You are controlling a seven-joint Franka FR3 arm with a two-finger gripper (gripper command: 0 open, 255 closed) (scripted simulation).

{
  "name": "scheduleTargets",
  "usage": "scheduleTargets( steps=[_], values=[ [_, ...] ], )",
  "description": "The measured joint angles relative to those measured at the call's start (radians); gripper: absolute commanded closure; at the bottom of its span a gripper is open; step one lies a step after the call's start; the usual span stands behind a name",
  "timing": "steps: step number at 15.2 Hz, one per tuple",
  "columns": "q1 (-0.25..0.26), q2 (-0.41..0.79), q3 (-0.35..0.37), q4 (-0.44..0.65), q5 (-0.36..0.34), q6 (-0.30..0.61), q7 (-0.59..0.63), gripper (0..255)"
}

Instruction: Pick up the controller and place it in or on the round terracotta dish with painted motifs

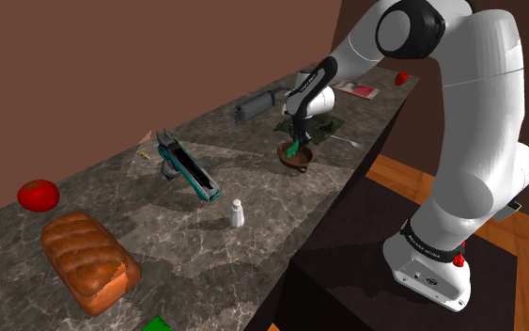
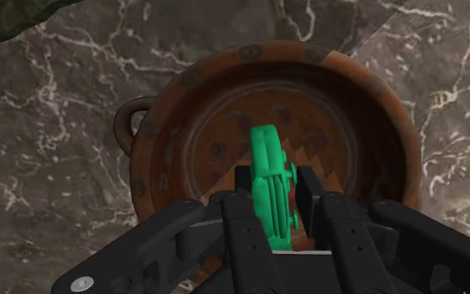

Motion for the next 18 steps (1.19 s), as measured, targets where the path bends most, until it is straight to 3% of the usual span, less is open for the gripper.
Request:
scheduleTargets(
  steps=[8,9,15,18],
  values=[
    [-0.001,0.021,0.002,0.005,0.001,0.017,0.000,255],
    [-0.001,0.021,0.002,0.005,0.001,0.017,0.000,0],
    [-0.001,0.021,0.002,0.005,0.001,0.017,0.000,0],
    [0.000,-0.039,-0.003,-0.002,-0.003,-0.036,-0.001,0]
  ],
)
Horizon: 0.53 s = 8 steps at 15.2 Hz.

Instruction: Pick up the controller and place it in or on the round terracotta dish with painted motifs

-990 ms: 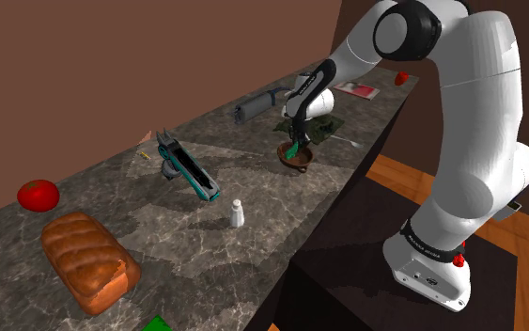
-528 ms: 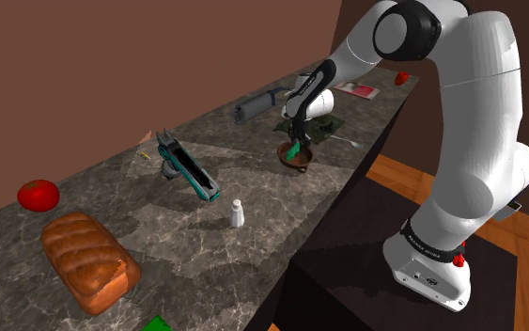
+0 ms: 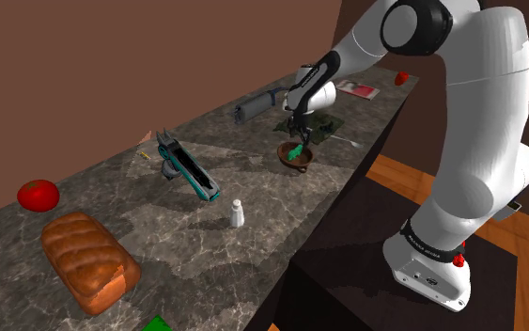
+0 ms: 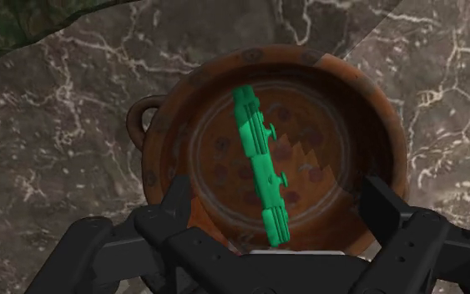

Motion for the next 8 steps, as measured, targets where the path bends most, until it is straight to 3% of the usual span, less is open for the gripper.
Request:
scheduleTargets(
  steps=[8],
  values=[
    [0.007,-0.045,-0.002,-0.010,-0.004,-0.036,0.006,0]
  ],
)
